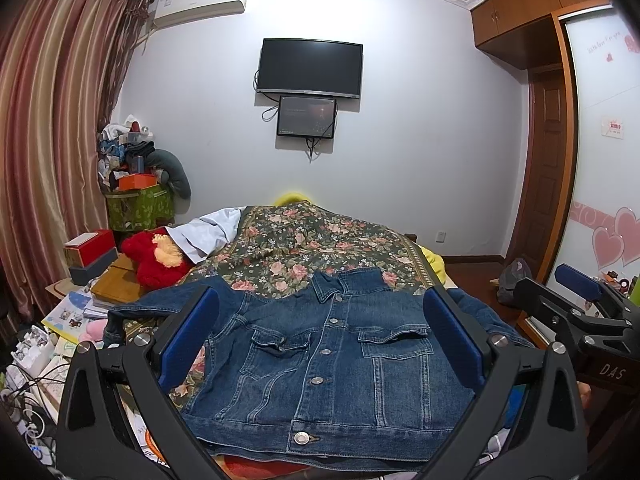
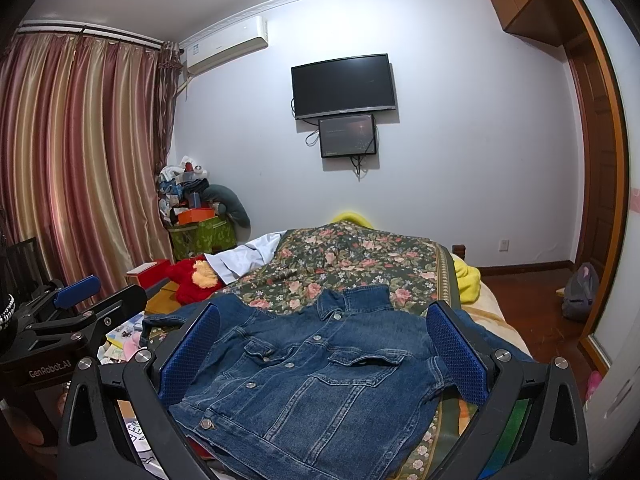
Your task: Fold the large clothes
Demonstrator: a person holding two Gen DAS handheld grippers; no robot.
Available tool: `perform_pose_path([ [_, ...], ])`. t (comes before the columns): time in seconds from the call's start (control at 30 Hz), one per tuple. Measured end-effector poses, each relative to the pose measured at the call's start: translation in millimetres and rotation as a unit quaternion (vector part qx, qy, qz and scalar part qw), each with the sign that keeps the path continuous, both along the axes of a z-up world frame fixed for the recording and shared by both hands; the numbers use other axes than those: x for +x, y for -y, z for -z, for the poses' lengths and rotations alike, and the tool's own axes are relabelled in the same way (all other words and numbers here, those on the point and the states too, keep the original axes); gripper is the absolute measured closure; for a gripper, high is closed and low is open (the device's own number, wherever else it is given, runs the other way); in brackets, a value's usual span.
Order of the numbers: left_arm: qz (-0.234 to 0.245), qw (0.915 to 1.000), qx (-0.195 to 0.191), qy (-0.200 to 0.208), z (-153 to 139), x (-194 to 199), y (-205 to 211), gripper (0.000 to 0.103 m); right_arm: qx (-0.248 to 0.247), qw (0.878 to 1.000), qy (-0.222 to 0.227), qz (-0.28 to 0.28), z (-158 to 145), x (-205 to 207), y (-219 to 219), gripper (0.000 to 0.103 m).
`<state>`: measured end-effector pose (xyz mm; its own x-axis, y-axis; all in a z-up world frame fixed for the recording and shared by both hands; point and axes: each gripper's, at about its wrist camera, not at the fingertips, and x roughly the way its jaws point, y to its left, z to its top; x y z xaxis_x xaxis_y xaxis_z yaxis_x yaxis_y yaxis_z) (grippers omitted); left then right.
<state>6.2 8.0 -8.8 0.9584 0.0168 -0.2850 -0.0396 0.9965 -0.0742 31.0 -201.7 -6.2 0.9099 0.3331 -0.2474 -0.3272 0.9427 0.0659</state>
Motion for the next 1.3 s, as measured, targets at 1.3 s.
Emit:
perform_pose_path([
  [1.3,-0.097,0.9923,-0.063,-0.043,23.1,54.6,-91.7,0.0,-0.026,0.999,-0.027,0.0,5.2,60.6,-33.5,0.0],
])
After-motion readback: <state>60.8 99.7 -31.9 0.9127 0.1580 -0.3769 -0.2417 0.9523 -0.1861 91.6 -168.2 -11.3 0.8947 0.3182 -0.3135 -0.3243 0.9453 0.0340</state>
